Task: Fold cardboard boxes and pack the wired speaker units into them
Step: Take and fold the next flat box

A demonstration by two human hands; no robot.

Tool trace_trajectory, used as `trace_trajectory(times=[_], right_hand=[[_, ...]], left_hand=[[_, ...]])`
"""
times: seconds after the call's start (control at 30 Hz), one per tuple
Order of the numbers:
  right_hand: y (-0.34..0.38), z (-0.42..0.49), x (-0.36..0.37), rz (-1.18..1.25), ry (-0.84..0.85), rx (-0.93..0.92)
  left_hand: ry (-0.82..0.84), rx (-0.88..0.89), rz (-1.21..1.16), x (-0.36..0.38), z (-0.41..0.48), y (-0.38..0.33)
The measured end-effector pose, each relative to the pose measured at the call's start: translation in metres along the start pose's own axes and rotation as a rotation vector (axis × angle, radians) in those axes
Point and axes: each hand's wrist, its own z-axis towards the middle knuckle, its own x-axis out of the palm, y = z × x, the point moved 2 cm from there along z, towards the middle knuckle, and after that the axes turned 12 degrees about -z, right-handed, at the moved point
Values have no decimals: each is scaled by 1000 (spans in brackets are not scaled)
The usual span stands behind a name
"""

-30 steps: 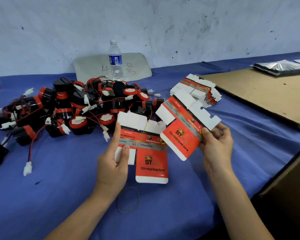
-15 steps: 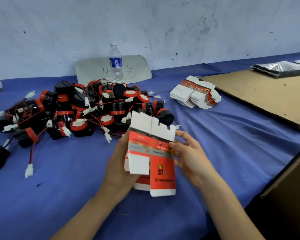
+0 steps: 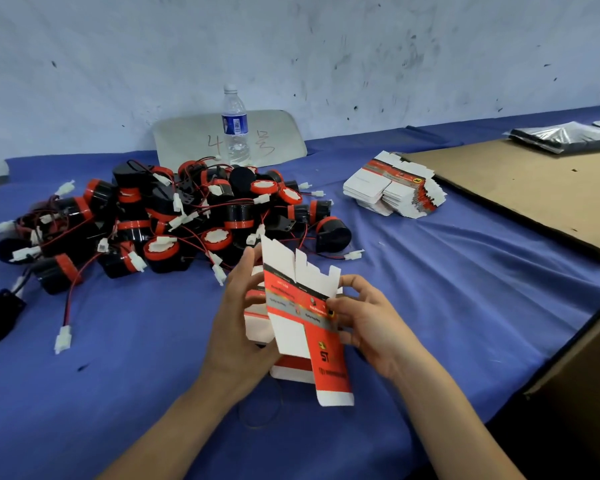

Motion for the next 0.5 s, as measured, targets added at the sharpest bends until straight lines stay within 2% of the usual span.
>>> trace_trajectory(times=[0.2, 0.33, 0.5], right_hand=[[3, -4, -2, -65, -21, -32], [12, -12, 3, -27, 141, -57], [21, -27, 17, 107, 332, -125]], left_hand=[[-66, -3, 82, 0, -3, 0], [-16, 120, 185, 0, 2, -6], [172, 124, 311, 9, 2, -9]])
